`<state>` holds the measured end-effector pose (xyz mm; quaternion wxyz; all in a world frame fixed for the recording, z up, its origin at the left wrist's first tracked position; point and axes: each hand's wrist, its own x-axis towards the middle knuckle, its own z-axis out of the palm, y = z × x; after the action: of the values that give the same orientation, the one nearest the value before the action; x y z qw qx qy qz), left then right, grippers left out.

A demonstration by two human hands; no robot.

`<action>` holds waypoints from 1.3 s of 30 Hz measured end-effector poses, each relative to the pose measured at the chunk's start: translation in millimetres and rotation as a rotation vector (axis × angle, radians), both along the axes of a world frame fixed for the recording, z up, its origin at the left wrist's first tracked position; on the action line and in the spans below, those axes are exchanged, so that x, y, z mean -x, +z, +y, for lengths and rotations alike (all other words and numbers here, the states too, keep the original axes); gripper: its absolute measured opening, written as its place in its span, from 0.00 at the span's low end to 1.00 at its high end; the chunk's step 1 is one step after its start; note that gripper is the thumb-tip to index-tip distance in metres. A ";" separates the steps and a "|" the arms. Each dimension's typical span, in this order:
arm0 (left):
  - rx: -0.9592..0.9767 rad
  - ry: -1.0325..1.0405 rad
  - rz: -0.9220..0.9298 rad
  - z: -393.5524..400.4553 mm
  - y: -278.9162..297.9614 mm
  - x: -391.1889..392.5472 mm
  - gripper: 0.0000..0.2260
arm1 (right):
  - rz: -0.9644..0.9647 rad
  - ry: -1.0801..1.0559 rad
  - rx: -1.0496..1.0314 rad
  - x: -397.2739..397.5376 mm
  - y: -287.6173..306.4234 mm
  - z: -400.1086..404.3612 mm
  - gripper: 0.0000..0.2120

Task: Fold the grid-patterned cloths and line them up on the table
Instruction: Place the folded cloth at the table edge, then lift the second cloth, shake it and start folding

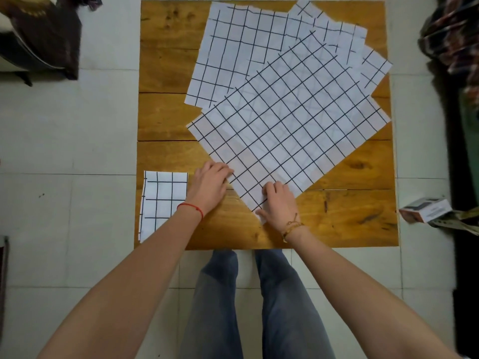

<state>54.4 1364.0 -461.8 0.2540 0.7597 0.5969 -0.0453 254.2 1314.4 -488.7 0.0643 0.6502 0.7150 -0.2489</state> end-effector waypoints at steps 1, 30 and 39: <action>0.005 -0.008 0.003 -0.9 -0.6 -1.3 0.19 | 0.001 0.004 -0.011 -1.3 -0.5 0.1 0.21; -0.202 0.006 -0.089 46.5 118.6 -80.1 0.09 | 0.344 -0.279 -0.232 -126.9 119.1 61.1 0.14; -0.296 0.030 -0.104 59.1 198.4 -82.0 0.06 | 0.345 -0.007 -0.360 -152.5 213.8 97.4 0.05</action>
<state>136.4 1423.1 -263.4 0.1703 0.7812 0.5944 0.0862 406.7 1411.9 -274.9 -0.1766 0.6015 0.7458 -0.2252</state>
